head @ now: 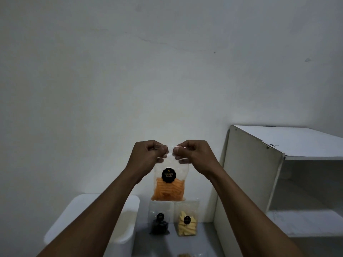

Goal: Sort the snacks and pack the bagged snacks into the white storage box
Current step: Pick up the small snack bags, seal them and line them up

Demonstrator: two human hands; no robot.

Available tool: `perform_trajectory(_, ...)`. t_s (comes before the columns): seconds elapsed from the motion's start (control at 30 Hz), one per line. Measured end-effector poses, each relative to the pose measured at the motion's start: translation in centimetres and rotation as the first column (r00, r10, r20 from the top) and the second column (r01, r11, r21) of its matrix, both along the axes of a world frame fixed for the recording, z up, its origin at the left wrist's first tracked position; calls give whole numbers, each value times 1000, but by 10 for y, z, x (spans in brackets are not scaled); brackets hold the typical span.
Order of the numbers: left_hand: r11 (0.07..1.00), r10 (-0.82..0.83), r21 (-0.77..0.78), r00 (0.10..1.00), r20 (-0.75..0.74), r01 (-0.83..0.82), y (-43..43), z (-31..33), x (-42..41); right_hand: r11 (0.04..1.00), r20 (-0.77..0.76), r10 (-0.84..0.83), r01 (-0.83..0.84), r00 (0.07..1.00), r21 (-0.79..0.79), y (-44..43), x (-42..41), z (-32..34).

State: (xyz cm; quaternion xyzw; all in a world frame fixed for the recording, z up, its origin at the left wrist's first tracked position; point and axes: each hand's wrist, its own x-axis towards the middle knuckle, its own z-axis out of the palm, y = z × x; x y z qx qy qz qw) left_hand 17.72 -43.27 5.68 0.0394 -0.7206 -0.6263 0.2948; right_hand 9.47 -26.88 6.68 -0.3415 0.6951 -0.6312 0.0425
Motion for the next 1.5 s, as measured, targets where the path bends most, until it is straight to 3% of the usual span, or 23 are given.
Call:
perform_trajectory(0.1, 998, 67, -13, 998, -19, -67, -6, -4, -5, 998, 98, 53, -49, 994, -45, 1, -4, -9)
perform_trajectory(0.33, 996, 11, 93, 1000, 15, -12, -11, -18, -10, 999, -16, -32, 32, 999, -2, -3, -12, -18)
perform_trajectory(0.47, 995, 52, 89, 999, -16, -51, -15, -20, -16, 997, 137, 7, 4, 991, -77, -1, -15, -30)
perform_trajectory(0.6, 991, 40, 130, 999, 0, -39, -19, -26, -22, 997, 162, 46, -55, 986, 52, 2, -21, -55)
perform_trajectory(0.7, 983, 4, 183, 999, 53, -13, -16, -41, -26, 999, 225, 14, -22, 974, 37, 1, -23, -74)
perform_trajectory(0.93, 991, 12, 126, 953, 303, -52, -13, -152, -33, 995, 340, -93, 78, 936, 56, -5, -37, -143)
perform_trajectory(1.13, 974, 170, 69, 903, 394, -214, -7, -244, -50, 965, 391, -248, 188, 887, 185, -16, -49, -233)
perform_trajectory(1.27, 943, 283, 25, 842, 460, -331, -13, -312, -68, 924, 410, -327, 196, 852, 329, -33, -67, -310)
perform_trajectory(1.5, 897, 390, -70, 707, 590, -437, -34, -392, -104, 893, 453, -395, 219, 799, 394, -75, -101, -418)
